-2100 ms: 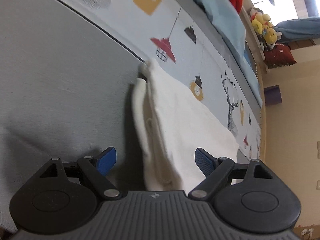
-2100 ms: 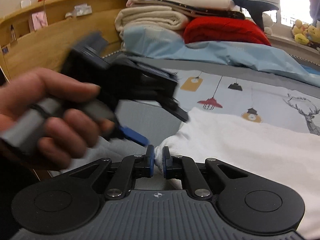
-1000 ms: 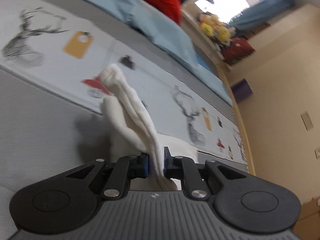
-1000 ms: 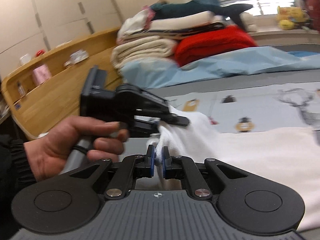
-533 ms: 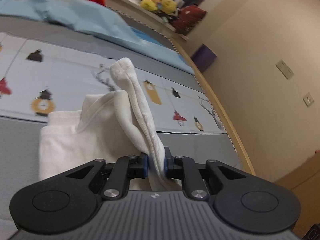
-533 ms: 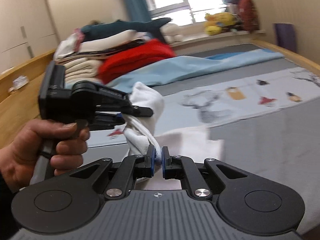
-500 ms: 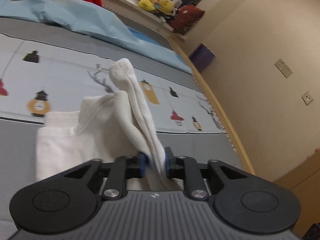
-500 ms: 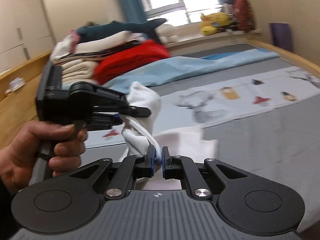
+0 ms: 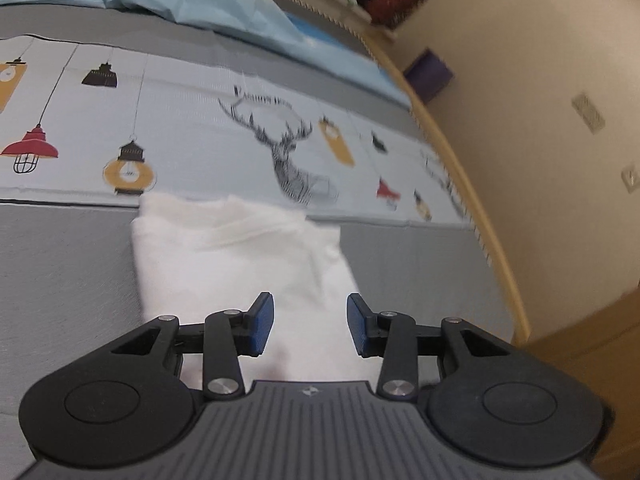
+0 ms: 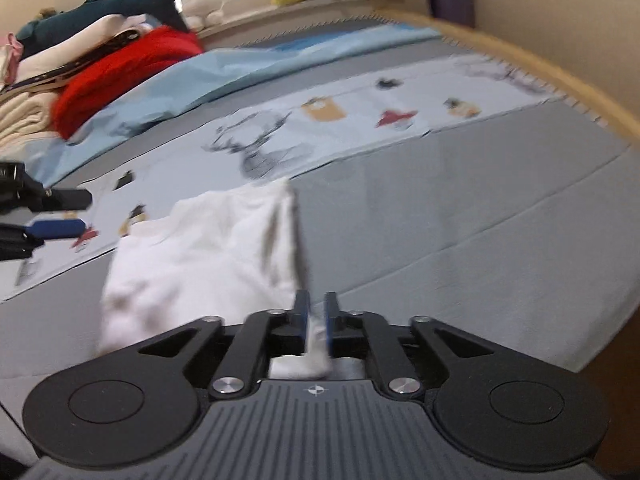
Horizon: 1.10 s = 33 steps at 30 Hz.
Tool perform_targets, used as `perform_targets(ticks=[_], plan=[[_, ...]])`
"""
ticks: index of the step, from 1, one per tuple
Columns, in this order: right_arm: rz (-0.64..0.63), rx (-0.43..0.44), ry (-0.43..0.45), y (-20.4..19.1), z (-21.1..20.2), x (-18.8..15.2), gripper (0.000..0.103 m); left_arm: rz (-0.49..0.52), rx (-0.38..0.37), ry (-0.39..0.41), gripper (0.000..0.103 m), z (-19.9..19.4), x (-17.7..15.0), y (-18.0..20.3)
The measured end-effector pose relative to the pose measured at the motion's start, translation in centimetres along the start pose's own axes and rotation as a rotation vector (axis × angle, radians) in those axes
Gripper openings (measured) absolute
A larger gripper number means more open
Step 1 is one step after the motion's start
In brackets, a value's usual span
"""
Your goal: Fold small clothes
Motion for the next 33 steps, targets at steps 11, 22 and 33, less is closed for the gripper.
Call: perform_targets(ticks=[11,22,33], plan=[[0.055,0.064,-0.196,-0.3,6.2,1.1,0.007,0.178,0.128,-0.204,0.043,2.3,-4.2,0.2],[0.017,0.008,-0.317,0.5,5.4,2.6,0.008,0.339,0.309,-0.379,0.041,7.5,-7.4,-1.3],[-0.065,0.124,-0.137,-1.2,8.8,10.3,0.03,0.208,0.241,-0.312,0.042,4.3,-5.4,-4.1]])
Point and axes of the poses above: each gripper's, at about its wrist camera, not at the fingertips, and z roughly the way its jaws point, y to its right, x to its top, the point moved 1 cm from there along z, roughly the way its jaws point, and after that the axes turned 11 degrees about -y, right-handed, at the moved point
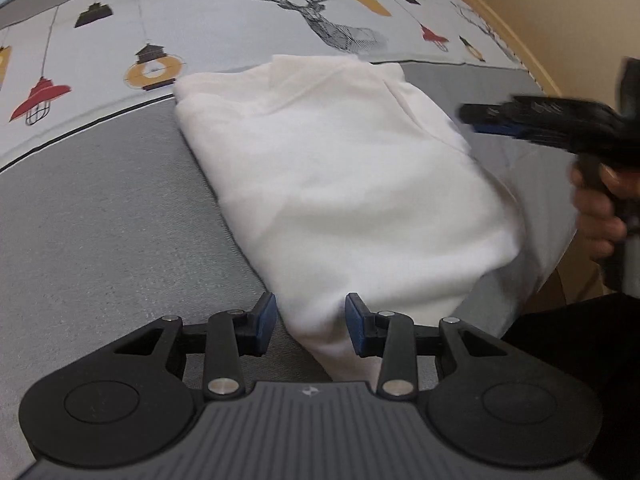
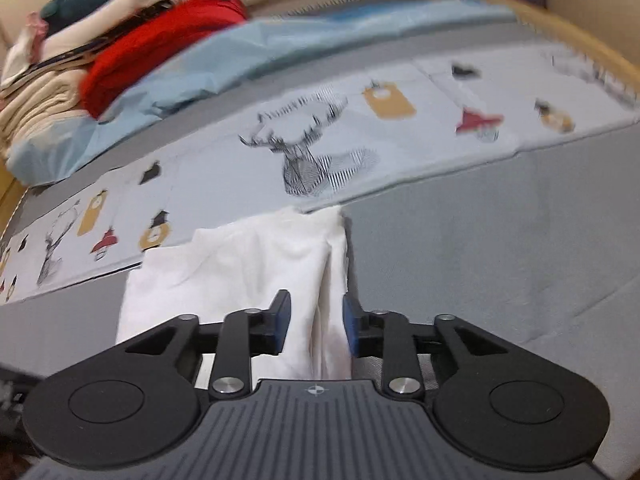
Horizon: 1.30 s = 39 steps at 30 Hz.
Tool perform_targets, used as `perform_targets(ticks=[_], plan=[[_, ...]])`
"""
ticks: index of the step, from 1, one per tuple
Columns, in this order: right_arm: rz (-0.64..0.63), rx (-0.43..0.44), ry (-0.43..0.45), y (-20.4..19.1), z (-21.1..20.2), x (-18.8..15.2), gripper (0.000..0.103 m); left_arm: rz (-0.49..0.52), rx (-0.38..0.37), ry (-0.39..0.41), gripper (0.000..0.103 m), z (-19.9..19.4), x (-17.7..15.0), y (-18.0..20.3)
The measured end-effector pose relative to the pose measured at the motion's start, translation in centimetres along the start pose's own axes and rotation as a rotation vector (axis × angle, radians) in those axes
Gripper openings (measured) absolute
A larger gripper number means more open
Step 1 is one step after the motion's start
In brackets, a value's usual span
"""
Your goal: Fold small clothes
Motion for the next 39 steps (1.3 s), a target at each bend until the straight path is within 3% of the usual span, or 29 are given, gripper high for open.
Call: perform_targets(ticks=[3,6,7,8,9,13,15,18,20,23,26,28,30,32,34,39], plan=[[0.088,0.058,-0.023,0.6,2.5,2.2,0.035,-0.006,0.005,0.011,0.042,-0.2,-0.1,-0.1],[0.141,0.03,-0.062,0.8,5.0,2.9,0.036,-0.023,0.005,0.019,0.042,-0.3,-0.3,-0.2],[0.167,0.045,-0.085,1.0,5.7,3.1,0.031,-0.024,0.005,0.021,0.042,-0.4,-0.4,0.1],[0.182,0.06,-0.087,0.8,5.9,3.1,0.011,-0.026,0.004,0.024,0.042,-0.4,-0.4,0.1],[0.177,0.07,-0.075,0.4,5.9,3.3,0.004,-0.028,0.005,0.027,0.042,-0.4,-0.3,0.1],[0.103,0.033,0.115,-1.4,3.6,4.1,0.003,-0.045,-0.004,0.051,0.042,-0.6,-0.1,0.3],[0.097,-0.03,0.163,-1.3,3.3,4.3,0.004,-0.044,-0.002,0.056,0.042,-0.6,-0.2,0.6],[0.073,-0.197,0.106,-1.2,4.5,4.0,0.006,-0.032,0.008,0.055,0.042,-0.5,-0.5,1.1],[0.056,-0.25,0.144,-1.4,3.5,3.6,0.008,-0.029,0.016,0.057,0.042,-0.5,-0.6,1.3],[-0.027,-0.21,0.252,-2.3,0.4,2.6,0.008,-0.044,0.011,0.069,0.042,-0.8,-0.7,1.3],[-0.173,-0.087,0.311,-3.4,-2.6,1.0,0.009,-0.053,0.007,0.079,0.042,-0.9,-0.6,1.4],[-0.269,0.001,0.257,-4.0,-3.3,-0.3,0.009,-0.05,0.011,0.079,0.042,-0.8,-0.5,1.8],[-0.342,0.022,0.153,-4.3,-2.6,-1.4,0.01,-0.04,0.012,0.079,0.042,-0.7,-0.4,2.3],[-0.398,-0.051,-0.004,-3.9,-0.4,-2.5,0.009,-0.03,0.017,0.071,0.042,-0.4,-0.2,2.9],[-0.438,-0.187,-0.144,-3.0,2.3,-3.8,0.009,-0.019,0.03,0.065,0.042,0.0,0.0,3.4],[-0.431,-0.208,-0.105,-2.4,2.1,-4.0,0.01,-0.001,0.035,0.06,0.042,0.4,0.2,4.3]])
Point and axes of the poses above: each gripper's, at about its wrist camera, not at the fingertips, and z roughly the way its jaws point, y to its right, x to its top, the point moved 1 cm from there along z, roughly the way its jaws point, and after that the axes turned 11 degrees about -y, right-handed, at the moved point
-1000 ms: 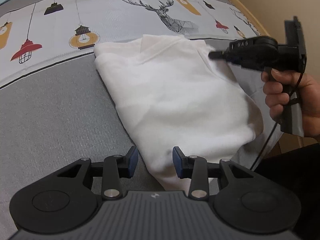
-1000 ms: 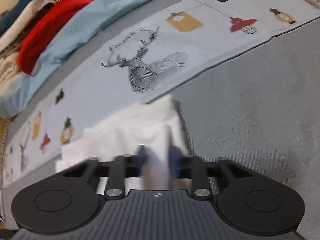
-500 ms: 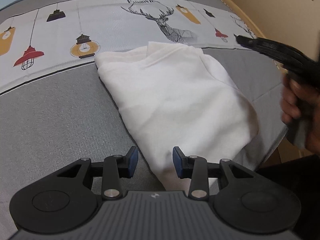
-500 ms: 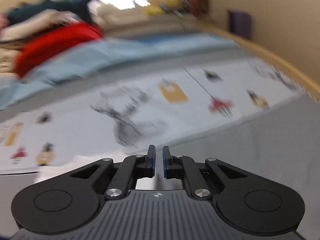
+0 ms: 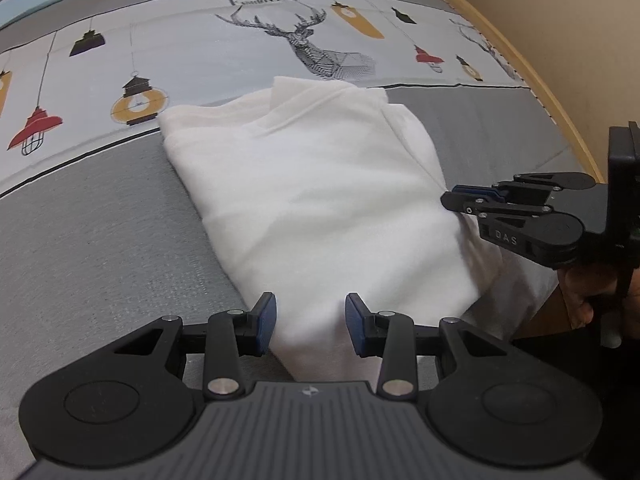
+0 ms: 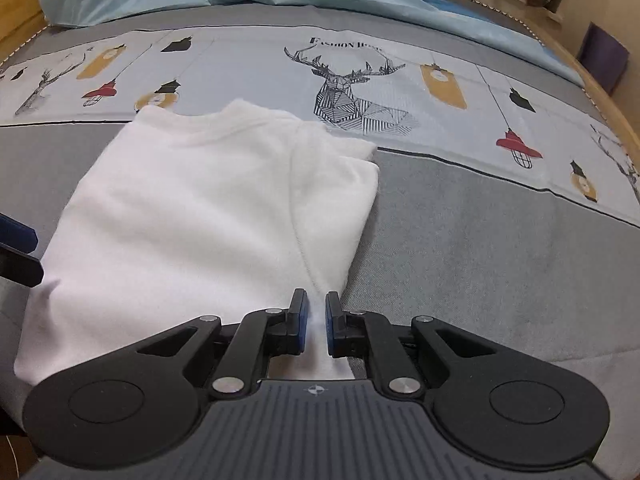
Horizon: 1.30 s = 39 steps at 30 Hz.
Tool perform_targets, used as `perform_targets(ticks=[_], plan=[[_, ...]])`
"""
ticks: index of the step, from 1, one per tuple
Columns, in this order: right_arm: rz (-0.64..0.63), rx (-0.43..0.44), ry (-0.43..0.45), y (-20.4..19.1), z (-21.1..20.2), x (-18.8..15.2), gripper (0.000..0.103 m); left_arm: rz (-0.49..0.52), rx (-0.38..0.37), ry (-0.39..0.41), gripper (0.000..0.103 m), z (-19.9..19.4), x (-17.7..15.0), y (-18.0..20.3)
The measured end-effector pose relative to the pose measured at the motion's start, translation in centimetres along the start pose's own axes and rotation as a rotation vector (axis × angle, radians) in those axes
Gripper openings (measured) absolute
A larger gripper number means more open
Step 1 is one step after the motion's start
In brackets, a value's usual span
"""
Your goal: Fold small clothes
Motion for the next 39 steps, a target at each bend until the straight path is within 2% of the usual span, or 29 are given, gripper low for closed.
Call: perform_targets(ticks=[3,7,9,12,15,16,18,19,20,23,27,31,39], plan=[[0.03,0.009,-0.005,0.4,-0.1,0.1,0.01,0.026,0.015,-0.021,0.043,0.5,-0.2,0.3],[0.034,0.019,-0.011,0.3,-0.1,-0.2,0.012,0.191,0.155,-0.158,0.048,3.6,-1.6,1.9],[0.041,0.02,-0.015,0.4,0.4,0.0,0.017,0.207,0.175,-0.186,0.048,4.1,-1.9,1.9],[0.065,0.017,-0.019,0.7,0.4,0.3,0.024,0.088,0.105,-0.154,0.049,2.8,-1.1,0.3],[0.135,0.038,0.026,1.5,-0.4,0.8,0.028,-0.019,0.04,-0.061,0.05,1.0,-0.3,-1.6],[0.169,0.05,0.052,1.9,-0.8,1.0,0.029,-0.067,0.024,-0.029,0.055,0.4,0.0,-2.3],[0.25,0.083,0.092,2.8,-1.4,1.2,0.046,-0.164,0.017,0.016,0.063,-0.1,0.3,-3.7],[0.294,0.103,0.102,3.4,-1.4,1.3,0.051,-0.218,0.017,0.03,0.066,-0.2,0.5,-4.5],[0.33,0.122,0.102,3.9,-1.3,1.4,0.055,-0.261,0.017,0.031,0.067,-0.1,0.6,-5.1],[0.427,0.193,0.04,5.0,0.1,1.6,0.057,-0.354,-0.014,0.004,0.067,0.9,1.2,-5.9],[0.495,0.242,-0.063,5.5,2.6,1.6,0.061,-0.386,-0.023,-0.015,0.069,1.9,1.4,-5.9],[0.495,0.257,-0.069,5.6,3.1,2.1,0.061,-0.394,-0.024,-0.014,0.074,2.6,1.6,-6.1],[0.49,0.297,-0.089,5.9,3.9,2.4,0.064,-0.424,-0.064,-0.005,0.076,4.5,2.5,-6.4]])
Point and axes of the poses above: each gripper's, at about its wrist camera, not at the fingertips, and z roughly the way its jaws point, y to its right, x to its top, the point moved 1 cm from there along z, roughly the way its jaws point, and after that the axes turned 11 degrees about -y, right-handed, at the moved point
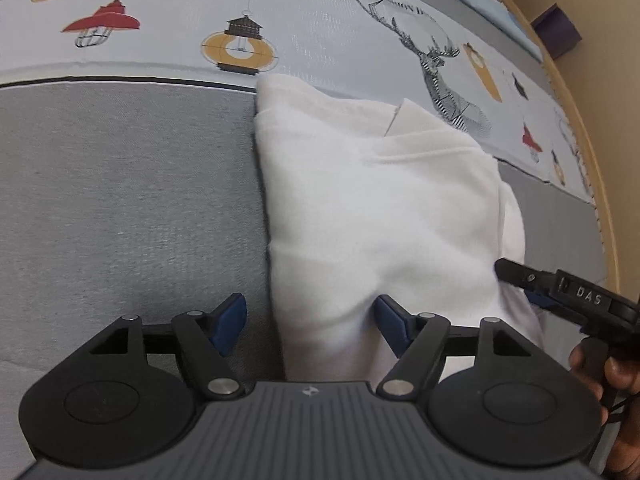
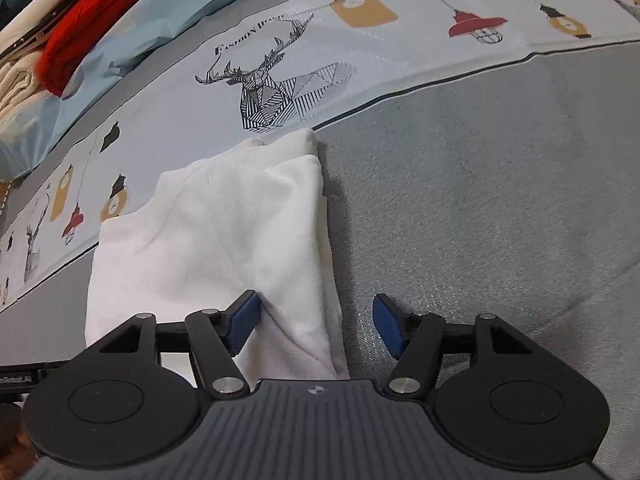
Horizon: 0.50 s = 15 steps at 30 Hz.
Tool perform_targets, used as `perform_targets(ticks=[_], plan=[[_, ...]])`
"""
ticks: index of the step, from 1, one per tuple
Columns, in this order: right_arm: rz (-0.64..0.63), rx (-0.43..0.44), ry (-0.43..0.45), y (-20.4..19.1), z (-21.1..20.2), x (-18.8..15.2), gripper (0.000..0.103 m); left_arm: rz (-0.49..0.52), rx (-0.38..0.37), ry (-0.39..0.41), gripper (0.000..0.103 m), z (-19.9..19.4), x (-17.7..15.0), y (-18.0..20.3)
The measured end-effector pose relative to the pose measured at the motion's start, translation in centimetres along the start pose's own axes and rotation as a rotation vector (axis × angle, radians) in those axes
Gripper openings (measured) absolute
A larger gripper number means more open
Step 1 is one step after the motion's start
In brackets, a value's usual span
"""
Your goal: Fold small clothes
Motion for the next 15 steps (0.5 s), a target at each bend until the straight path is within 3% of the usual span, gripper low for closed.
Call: perform_targets(ticks=[7,12,15], plan=[[-0.008,0.033,-0.016,-0.7,0.8,0.4,0.063,0.0,-0.017,-0.003,0.077,0.9,1.0,0.5],[-0.033,0.054,-0.021,-1.5,1.3,0.9,0.052,0.006,-0.032,0.001,0.077,1.2,1.6,0.5],[-0.033,0.053,-0.017,-2.0,1.6,1.0,0.045,0.024,-0.024,0.014,0.069,1.1,2.0,0.7]])
Point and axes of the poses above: each gripper's, at about its wrist camera, not at the fingertips, and z roughly the way its jaws point, y to its right, x to its top, the point moved 1 cm from there along z, roughly the way its jaws point, and after that the axes turned 11 degrees about -y, right-handed, at the moved point
